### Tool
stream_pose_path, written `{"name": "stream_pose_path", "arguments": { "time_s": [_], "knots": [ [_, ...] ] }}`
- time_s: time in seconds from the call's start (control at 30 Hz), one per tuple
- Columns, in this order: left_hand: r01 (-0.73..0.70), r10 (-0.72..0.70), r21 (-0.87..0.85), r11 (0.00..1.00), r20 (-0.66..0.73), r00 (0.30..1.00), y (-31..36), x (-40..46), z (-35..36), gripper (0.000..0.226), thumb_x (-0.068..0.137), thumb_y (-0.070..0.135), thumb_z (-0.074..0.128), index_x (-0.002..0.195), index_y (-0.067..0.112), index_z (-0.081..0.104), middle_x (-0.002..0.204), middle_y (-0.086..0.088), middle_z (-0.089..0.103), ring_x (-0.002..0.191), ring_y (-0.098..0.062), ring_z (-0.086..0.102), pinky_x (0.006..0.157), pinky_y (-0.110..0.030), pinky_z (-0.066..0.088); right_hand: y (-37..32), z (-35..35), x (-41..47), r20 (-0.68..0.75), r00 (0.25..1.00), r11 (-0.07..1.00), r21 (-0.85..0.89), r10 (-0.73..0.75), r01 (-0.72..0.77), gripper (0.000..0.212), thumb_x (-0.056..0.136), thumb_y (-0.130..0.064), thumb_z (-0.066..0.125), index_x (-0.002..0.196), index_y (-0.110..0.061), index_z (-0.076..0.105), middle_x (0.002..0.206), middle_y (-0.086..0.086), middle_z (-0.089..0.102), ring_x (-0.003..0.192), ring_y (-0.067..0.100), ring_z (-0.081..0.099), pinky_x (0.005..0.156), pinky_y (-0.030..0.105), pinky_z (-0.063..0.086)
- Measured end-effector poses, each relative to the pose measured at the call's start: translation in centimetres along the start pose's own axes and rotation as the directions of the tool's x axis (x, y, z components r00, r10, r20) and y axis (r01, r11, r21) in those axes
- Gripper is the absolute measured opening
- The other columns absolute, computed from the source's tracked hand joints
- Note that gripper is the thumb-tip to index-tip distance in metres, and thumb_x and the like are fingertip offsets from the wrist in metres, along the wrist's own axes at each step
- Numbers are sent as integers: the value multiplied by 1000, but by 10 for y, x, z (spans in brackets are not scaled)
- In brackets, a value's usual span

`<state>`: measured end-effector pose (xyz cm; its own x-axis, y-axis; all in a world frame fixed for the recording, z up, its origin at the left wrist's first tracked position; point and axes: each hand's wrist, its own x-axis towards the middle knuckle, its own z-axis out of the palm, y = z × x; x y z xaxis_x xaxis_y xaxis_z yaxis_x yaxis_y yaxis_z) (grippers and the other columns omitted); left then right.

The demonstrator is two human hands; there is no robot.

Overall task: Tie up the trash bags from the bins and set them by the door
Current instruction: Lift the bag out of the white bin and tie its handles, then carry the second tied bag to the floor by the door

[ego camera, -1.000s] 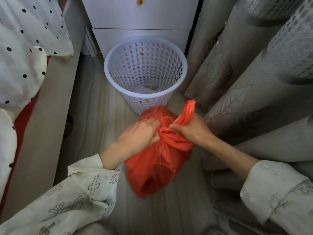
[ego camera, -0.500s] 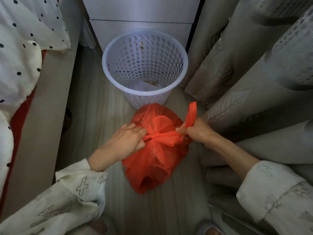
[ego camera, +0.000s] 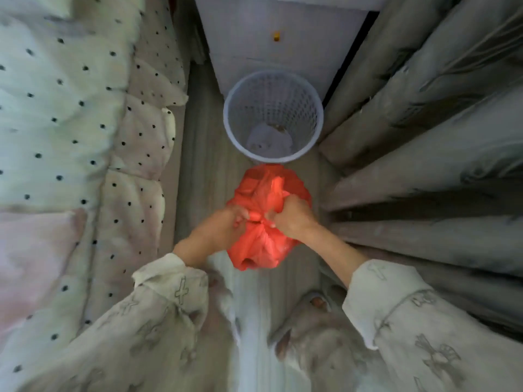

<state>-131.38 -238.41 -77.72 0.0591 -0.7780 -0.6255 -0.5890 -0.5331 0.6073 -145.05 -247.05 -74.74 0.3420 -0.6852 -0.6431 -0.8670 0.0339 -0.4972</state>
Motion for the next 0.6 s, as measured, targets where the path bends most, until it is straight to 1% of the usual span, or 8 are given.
{"name": "stream_pose_path", "arguments": {
  "time_s": [0.13, 0.2, 0.23, 0.3, 0.37, 0.43, 0.5, 0.6],
  "knots": [
    [-30, -13, -218, 975, -193, 981, 45, -91, -63, 69, 62, 54, 29, 104, 10, 61, 93, -20, 65, 85, -25, 64, 81, -34, 45, -70, -56, -74, 46, 997, 992, -103, -65, 70, 28, 86, -25, 58, 94, 0, 66, 111, 24, 66, 107, 35, 60, 83, 37, 45],
    [-71, -45, -338, 938, -322, 946, 67, -140, -97, 63, 62, 52, 35, 99, 8, 61, 73, -7, 58, 70, 2, 59, 72, -28, 44, -108, -87, -114, 54, 993, 987, -117, -103, 109, 19, 85, -25, 58, 75, -9, 62, 105, 24, 67, 102, 35, 62, 81, 37, 46],
    [-79, -71, -387, 919, -357, 932, 81, -165, -115, 54, 66, 46, 42, 99, 8, 59, 72, 1, 54, 67, 7, 55, 71, -21, 41, -128, -102, -134, 64, 990, 985, -113, -126, 132, 18, 83, -23, 58, 70, -12, 58, 101, 24, 68, 99, 34, 63, 80, 36, 47],
    [-48, -115, -384, 922, -389, 914, 112, -216, -149, 26, 82, 26, 50, 106, 16, 57, 84, 5, 56, 73, 7, 52, 72, -14, 39, -165, -130, -172, 102, 979, 979, -85, -177, 186, 23, 80, -19, 59, 58, -18, 52, 81, 19, 68, 84, 30, 64, 74, 36, 47],
    [-20, -155, -365, 931, -445, 882, 132, -266, -176, 33, 86, 26, 46, 114, 12, 57, 99, 0, 60, 85, -13, 59, 79, -22, 45, -202, -154, -209, 132, 960, 966, -43, -247, 254, 35, 76, -16, 60, 46, -21, 44, 59, 6, 59, 68, 22, 58, 67, 34, 46],
    [-90, -127, -367, 926, -528, 839, 148, -316, -198, 42, 76, 40, 42, 107, 16, 58, 97, -2, 63, 94, -28, 61, 86, -34, 47, -238, -172, -246, 171, 936, 949, -7, -308, 314, 39, 78, -14, 60, 42, -21, 47, 52, -1, 56, 56, 13, 57, 66, 31, 50],
    [-115, -159, -383, 917, -613, 774, 154, -361, -210, 16, 86, 27, 44, 98, 28, 55, 93, 1, 63, 98, -29, 62, 87, -34, 48, -273, -184, -280, 220, 895, 920, 29, -387, 391, 41, 82, -12, 59, 42, -20, 50, 46, -6, 56, 41, -1, 51, 54, 18, 46],
    [-113, -239, -393, 913, -736, 633, 160, -428, -213, 23, 94, 12, 39, 97, 28, 55, 93, 2, 65, 90, -18, 64, 74, -21, 49, -323, -189, -337, 299, 791, 836, 50, -534, 546, 36, 84, -9, 60, 50, -16, 53, 36, -10, 52, 36, -2, 48, 41, 7, 37]
  ]
}}
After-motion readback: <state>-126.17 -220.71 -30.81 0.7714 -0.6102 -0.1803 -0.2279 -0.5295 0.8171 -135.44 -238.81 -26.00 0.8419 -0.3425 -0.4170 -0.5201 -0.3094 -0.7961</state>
